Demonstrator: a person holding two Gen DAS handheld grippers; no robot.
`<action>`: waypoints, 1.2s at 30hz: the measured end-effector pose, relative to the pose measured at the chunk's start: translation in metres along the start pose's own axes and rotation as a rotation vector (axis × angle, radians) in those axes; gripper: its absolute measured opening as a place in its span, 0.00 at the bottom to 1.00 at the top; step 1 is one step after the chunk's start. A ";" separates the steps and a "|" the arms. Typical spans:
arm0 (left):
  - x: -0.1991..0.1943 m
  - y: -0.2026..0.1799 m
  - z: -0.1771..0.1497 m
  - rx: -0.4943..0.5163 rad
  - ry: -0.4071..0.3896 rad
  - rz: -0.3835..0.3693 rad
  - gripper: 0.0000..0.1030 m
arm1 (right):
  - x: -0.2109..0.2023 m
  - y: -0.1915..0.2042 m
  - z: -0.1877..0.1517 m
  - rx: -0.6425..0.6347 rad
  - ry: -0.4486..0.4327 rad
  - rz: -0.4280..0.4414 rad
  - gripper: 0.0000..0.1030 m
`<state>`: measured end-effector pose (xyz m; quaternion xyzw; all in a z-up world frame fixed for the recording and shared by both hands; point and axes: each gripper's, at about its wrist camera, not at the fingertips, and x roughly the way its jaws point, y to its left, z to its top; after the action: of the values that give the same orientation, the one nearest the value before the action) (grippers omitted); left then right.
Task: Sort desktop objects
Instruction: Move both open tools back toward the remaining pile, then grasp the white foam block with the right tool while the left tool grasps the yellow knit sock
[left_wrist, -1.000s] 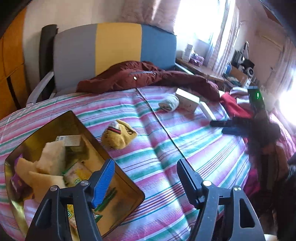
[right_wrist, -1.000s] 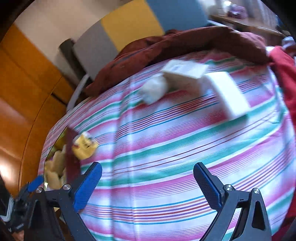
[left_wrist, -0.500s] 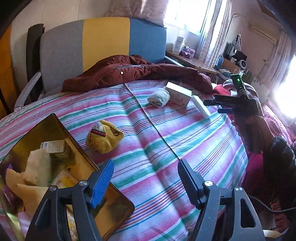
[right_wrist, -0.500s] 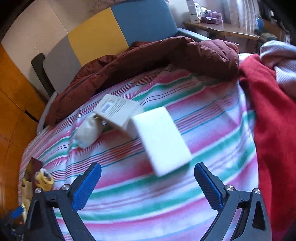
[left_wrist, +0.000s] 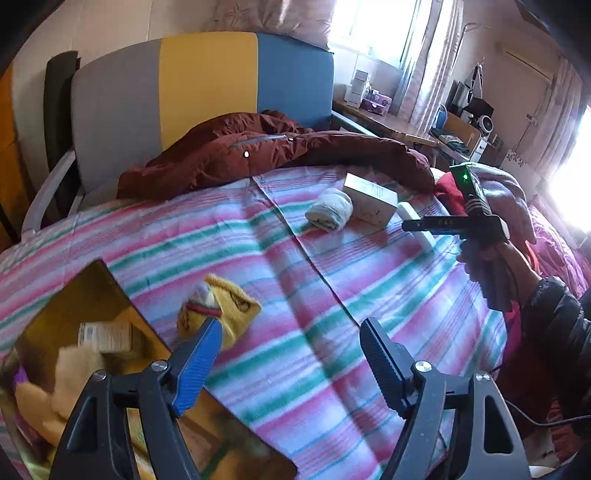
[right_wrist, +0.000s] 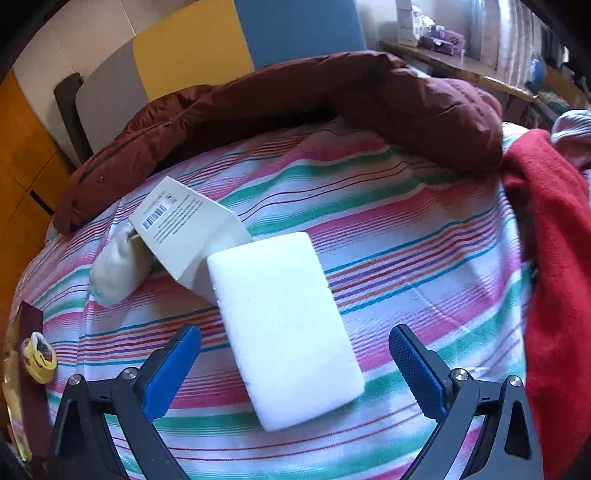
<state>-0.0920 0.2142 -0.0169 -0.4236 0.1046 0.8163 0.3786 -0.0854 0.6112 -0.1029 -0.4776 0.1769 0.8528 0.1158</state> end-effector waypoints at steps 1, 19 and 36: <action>0.004 0.003 0.004 0.003 0.008 0.012 0.76 | 0.001 0.001 0.000 -0.007 0.008 0.010 0.95; 0.082 0.029 0.027 0.164 0.220 0.102 0.75 | 0.010 0.000 -0.002 -0.048 0.066 -0.041 0.66; 0.082 0.029 0.024 0.140 0.191 0.165 0.31 | 0.005 -0.011 -0.002 -0.031 0.061 -0.047 0.55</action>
<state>-0.1566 0.2491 -0.0701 -0.4620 0.2313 0.7912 0.3273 -0.0821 0.6203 -0.1106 -0.5093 0.1556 0.8374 0.1229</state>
